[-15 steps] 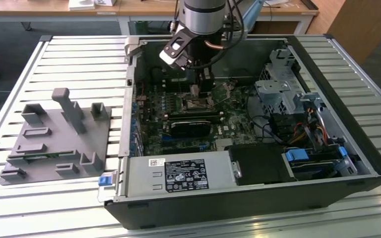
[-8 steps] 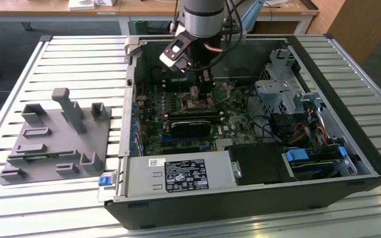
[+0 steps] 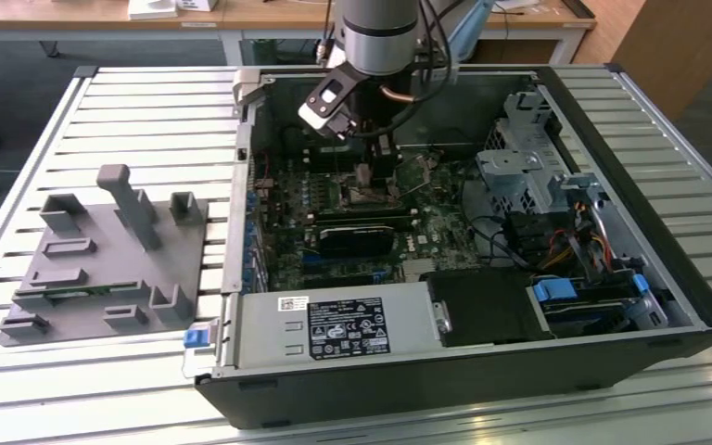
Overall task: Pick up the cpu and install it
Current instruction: 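Place the cpu into insertion slot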
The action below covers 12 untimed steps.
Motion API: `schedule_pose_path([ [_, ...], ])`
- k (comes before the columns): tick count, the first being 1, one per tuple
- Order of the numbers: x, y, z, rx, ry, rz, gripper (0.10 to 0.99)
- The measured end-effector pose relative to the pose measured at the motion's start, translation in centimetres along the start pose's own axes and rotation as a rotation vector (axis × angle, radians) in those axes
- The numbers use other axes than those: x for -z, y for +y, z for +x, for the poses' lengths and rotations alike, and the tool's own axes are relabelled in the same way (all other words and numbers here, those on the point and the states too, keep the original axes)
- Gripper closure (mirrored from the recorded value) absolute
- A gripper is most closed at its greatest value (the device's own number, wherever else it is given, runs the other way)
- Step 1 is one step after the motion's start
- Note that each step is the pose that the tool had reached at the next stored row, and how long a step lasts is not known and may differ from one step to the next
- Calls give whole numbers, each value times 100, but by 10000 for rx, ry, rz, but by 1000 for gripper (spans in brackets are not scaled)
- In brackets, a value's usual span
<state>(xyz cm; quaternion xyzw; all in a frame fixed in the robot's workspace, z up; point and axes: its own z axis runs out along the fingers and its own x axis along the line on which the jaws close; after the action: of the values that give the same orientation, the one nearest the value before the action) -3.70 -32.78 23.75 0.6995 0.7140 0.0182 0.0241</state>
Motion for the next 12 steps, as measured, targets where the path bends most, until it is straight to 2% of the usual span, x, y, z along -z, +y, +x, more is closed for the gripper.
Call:
schedule_pose_path([
  [12, -70, -9, 1, 0, 0, 0, 561],
])
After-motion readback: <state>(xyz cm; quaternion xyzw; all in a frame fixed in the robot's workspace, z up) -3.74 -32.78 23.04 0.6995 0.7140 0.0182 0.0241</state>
